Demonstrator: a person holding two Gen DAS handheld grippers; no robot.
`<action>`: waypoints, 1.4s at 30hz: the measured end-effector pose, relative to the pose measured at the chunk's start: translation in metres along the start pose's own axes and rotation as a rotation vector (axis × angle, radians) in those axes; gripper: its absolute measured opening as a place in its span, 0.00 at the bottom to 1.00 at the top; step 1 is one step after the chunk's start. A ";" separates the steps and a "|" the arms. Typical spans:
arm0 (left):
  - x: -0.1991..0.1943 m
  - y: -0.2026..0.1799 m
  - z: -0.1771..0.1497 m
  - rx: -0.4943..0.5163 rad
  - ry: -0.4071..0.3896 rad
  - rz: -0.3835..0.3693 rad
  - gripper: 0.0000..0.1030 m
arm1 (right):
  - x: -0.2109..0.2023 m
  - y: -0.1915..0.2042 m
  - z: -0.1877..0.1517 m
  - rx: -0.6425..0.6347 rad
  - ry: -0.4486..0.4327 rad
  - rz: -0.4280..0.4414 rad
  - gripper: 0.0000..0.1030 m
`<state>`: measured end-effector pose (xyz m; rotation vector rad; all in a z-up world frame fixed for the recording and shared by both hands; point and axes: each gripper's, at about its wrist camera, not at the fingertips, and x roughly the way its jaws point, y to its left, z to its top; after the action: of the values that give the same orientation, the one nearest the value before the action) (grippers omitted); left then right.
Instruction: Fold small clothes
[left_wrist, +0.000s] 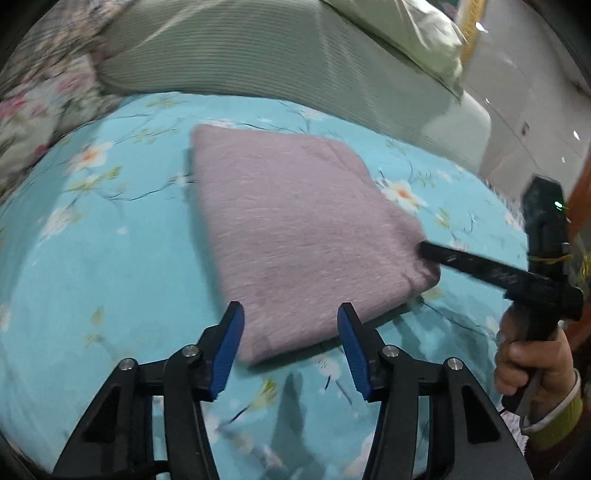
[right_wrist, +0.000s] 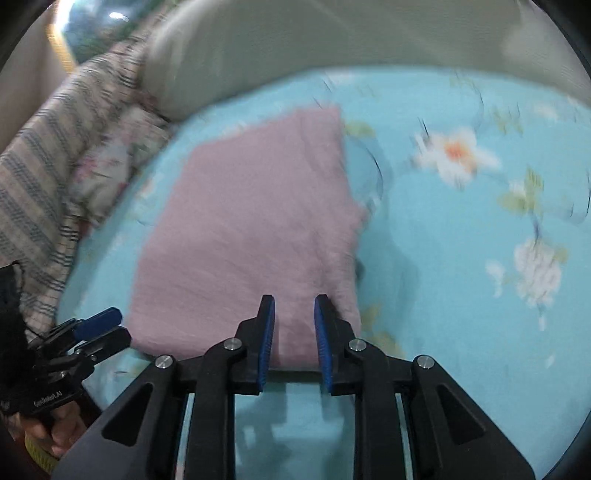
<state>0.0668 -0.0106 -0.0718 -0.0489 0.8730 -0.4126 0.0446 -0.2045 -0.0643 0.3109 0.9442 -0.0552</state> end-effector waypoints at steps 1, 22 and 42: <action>0.010 -0.001 -0.001 0.004 0.025 0.016 0.41 | 0.006 -0.005 -0.003 0.010 0.012 -0.007 0.15; 0.003 -0.005 -0.024 0.061 0.092 0.105 0.41 | -0.038 0.001 -0.025 -0.004 -0.007 0.006 0.14; -0.040 -0.008 -0.072 0.107 0.130 0.345 0.80 | -0.090 0.034 -0.098 -0.142 0.029 -0.001 0.68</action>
<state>-0.0129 0.0062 -0.0876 0.2263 0.9650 -0.1392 -0.0798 -0.1514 -0.0372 0.1803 0.9716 0.0150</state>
